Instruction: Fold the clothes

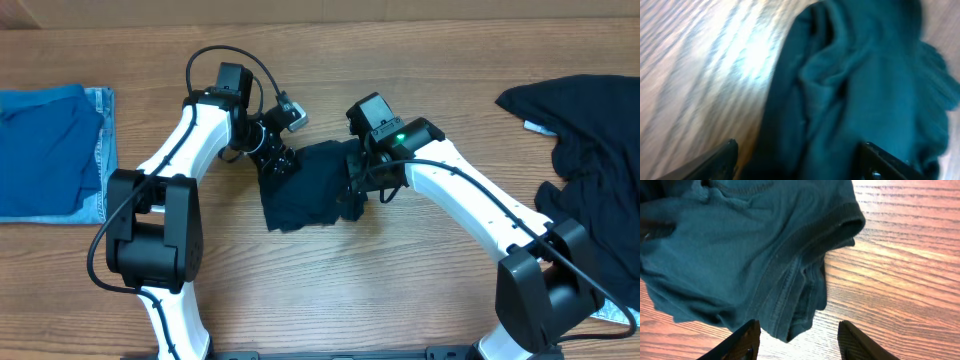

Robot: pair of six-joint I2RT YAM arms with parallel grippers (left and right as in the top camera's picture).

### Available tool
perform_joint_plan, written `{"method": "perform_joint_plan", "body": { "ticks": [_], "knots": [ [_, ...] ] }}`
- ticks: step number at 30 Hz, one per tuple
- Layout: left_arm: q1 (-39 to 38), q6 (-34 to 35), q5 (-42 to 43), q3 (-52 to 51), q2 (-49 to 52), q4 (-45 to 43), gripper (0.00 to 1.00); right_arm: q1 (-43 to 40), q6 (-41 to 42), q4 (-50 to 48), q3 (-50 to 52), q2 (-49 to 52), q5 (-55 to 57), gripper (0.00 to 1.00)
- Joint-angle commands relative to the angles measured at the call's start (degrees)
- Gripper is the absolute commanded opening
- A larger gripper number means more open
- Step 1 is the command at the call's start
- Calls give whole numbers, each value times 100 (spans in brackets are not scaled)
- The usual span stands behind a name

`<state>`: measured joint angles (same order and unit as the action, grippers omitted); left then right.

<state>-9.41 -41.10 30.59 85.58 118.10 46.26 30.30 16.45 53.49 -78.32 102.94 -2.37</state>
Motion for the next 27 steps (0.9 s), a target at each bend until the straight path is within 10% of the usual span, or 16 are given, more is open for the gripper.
{"method": "perform_joint_plan", "body": {
  "ticks": [1, 23, 27],
  "knots": [
    [-33, -804, 1257, -20, 61, 238, 83, -111, -17, -44, 26, -2, 81, 54],
    [-35, -254, -105, 2, 737, 144, 88, -118, 2, -22, 26, -2, 13, 54],
    [-76, -251, 129, 2, 1108, 363, 72, -118, 2, -20, 26, -4, 15, 54]
  ]
}}
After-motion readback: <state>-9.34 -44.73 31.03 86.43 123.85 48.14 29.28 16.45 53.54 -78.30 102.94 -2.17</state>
